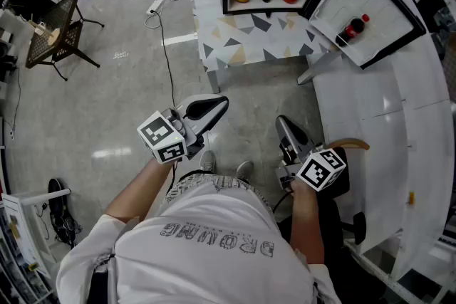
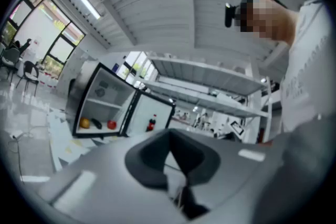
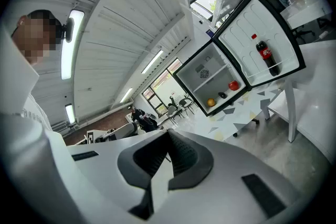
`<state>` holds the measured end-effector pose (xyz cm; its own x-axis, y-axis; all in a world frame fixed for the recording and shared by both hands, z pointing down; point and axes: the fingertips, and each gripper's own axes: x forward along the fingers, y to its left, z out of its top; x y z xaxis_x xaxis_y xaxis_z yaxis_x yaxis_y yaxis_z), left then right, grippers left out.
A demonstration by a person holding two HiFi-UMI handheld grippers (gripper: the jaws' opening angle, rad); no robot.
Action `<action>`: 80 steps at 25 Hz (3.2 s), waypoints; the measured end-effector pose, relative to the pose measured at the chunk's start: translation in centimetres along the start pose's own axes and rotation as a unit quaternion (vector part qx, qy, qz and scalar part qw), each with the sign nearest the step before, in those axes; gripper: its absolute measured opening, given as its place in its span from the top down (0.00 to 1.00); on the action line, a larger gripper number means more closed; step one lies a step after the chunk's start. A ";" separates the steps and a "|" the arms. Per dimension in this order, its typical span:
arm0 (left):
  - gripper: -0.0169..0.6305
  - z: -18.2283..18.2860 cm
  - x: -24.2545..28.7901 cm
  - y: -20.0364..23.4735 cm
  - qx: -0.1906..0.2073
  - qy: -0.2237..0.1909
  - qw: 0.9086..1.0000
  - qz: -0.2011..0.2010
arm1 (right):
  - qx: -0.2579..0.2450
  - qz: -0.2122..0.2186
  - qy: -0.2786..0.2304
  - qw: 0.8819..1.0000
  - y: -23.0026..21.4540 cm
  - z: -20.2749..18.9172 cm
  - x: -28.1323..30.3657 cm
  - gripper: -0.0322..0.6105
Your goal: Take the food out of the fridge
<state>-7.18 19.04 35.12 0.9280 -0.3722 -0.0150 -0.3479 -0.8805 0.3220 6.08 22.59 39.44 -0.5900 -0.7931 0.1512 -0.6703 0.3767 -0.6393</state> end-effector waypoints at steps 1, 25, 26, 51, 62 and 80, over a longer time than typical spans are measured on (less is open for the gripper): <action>0.96 0.0 0.0 -0.2 0.000 0.000 1.000 0.000 | 0.000 -0.001 0.000 1.000 -0.1 0.0 -0.2 0.97; 0.96 -1.9 3.6 -6.7 0.018 -0.001 1.000 0.024 | -0.046 0.011 -0.006 0.999 -1.6 1.6 -6.9 0.97; 0.96 -1.8 3.8 -7.0 0.020 -0.002 0.999 0.024 | -0.047 0.012 -0.007 0.999 -1.7 1.7 -7.2 0.97; 0.96 -1.9 7.9 -3.9 0.021 -0.015 0.999 0.035 | -0.048 0.004 -0.004 0.999 -6.7 4.1 -6.6 0.97; 0.96 -0.6 11.1 3.4 0.014 -0.009 0.999 0.033 | -0.037 -0.005 0.000 0.999 -10.4 7.1 -0.5 0.97; 0.96 3.7 15.0 20.3 -0.012 0.006 1.000 0.024 | -0.025 -0.036 0.017 0.999 -15.4 12.9 14.8 0.97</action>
<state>-0.84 -5.48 37.93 0.9122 -0.4096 0.0113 -0.3881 -0.8547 0.3449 13.47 -1.13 41.85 -0.5531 -0.8031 0.2218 -0.7335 0.3432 -0.5866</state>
